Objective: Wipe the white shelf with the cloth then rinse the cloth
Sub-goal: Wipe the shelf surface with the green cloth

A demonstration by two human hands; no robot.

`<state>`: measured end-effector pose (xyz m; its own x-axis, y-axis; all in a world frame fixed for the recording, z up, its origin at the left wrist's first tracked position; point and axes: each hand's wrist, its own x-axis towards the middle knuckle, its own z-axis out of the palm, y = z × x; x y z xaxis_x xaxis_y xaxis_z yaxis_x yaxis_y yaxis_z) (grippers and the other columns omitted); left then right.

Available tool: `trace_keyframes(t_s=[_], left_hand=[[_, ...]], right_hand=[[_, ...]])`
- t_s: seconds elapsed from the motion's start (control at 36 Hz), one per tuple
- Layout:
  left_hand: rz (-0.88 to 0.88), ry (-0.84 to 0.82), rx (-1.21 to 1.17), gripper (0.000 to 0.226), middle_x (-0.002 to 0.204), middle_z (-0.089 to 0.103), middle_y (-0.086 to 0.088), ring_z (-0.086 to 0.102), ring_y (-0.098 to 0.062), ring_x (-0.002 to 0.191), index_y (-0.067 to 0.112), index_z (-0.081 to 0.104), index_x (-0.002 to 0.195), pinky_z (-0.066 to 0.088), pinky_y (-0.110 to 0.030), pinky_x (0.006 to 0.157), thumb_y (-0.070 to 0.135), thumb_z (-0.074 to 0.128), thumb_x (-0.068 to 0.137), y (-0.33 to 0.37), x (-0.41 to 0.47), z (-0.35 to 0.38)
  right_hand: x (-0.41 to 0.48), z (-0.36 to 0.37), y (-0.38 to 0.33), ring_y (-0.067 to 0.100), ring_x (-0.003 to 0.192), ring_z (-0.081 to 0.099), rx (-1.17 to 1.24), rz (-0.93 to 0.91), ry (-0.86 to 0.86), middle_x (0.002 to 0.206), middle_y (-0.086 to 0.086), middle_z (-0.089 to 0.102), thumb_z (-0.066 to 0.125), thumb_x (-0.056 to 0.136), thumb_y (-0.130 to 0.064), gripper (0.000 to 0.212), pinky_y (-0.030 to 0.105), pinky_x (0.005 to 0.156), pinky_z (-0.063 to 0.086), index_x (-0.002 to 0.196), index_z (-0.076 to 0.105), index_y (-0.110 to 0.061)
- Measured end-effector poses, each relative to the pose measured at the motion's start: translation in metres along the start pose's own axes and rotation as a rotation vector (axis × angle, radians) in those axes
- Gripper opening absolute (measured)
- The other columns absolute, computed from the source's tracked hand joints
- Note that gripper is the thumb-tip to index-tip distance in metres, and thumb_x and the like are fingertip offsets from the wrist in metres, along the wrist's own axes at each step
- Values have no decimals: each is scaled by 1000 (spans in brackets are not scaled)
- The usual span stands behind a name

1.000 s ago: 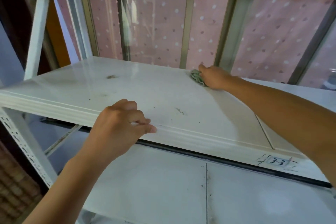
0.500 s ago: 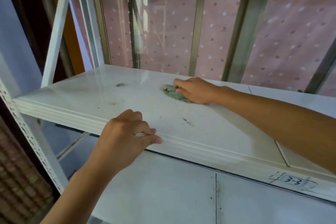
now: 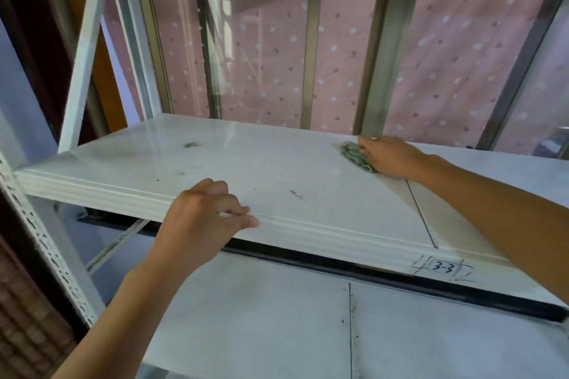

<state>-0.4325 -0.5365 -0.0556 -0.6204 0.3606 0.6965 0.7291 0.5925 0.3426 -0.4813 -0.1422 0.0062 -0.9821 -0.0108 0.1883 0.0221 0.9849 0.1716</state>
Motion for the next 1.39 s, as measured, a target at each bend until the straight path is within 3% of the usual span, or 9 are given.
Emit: trace_keyframes(t_s=[0.22,0.33,0.5,0.64,0.75,0.86,1.0,1.25,1.39], left_hand=[[11,39,-11,28,65,58,11,53,-11,66,20,81,74,49,-33,55,47,78,69,2,-1,1],[14,38,-7,23,68,59,8,54,-13,69,18,81,77,50,-36,57,40,84,72,3,-3,-1],[104,-43,-34,11,90,65,10,52,-6,87,18,79,96,51,-32,70,23,77,86,-14,-11,-14],[168,5,188,10,93,66,-3,61,-25,80,11,76,93,52,-34,65,12,78,83,-65,-21,-50],[117,23,309,8,86,66,-6,60,-28,71,9,76,85,53,-39,61,14,81,81,-113,-23,-80],[73,30,239,10,84,69,-3,64,-26,73,13,79,83,48,-31,59,19,84,78,-130,-19,-92],[33,32,180,10,72,63,2,62,-23,65,16,80,76,51,-33,50,25,86,76,-132,-13,-89],[3,-31,283,12,73,65,5,60,-25,61,21,81,78,48,-32,60,32,80,81,-133,-3,-87],[66,-8,324,30,73,68,4,62,-26,59,21,82,77,29,-25,55,42,60,78,-133,-8,-90]], right_hand=[[-62,-27,-53,16,62,49,52,-186,-88,72,-1,47,28,108,-38,12,37,56,41,100,29,-28],[-97,-43,-105,15,62,49,70,-294,-75,69,-10,42,28,108,-36,10,42,58,48,100,27,-30],[-101,-30,-90,26,67,53,18,20,4,89,14,62,32,107,-33,15,36,57,42,115,36,-21],[-101,-25,-72,29,75,57,3,324,-17,83,9,52,35,106,-34,21,36,63,44,119,39,-19],[-87,-25,-70,28,79,58,-115,407,-27,95,9,59,33,105,-37,20,36,66,47,120,43,-26],[-66,-26,-65,28,83,55,-191,448,-69,110,10,63,33,105,-33,23,35,65,43,125,45,-31],[-27,-24,-57,29,85,59,-156,493,-97,101,10,59,39,102,-30,20,39,78,53,115,53,-27],[56,-3,-70,40,110,59,-123,352,-60,134,21,57,40,102,-27,41,40,88,49,143,43,-25],[79,-7,-86,35,101,60,-98,207,-69,125,17,60,40,103,-22,35,39,81,50,137,44,-25]])
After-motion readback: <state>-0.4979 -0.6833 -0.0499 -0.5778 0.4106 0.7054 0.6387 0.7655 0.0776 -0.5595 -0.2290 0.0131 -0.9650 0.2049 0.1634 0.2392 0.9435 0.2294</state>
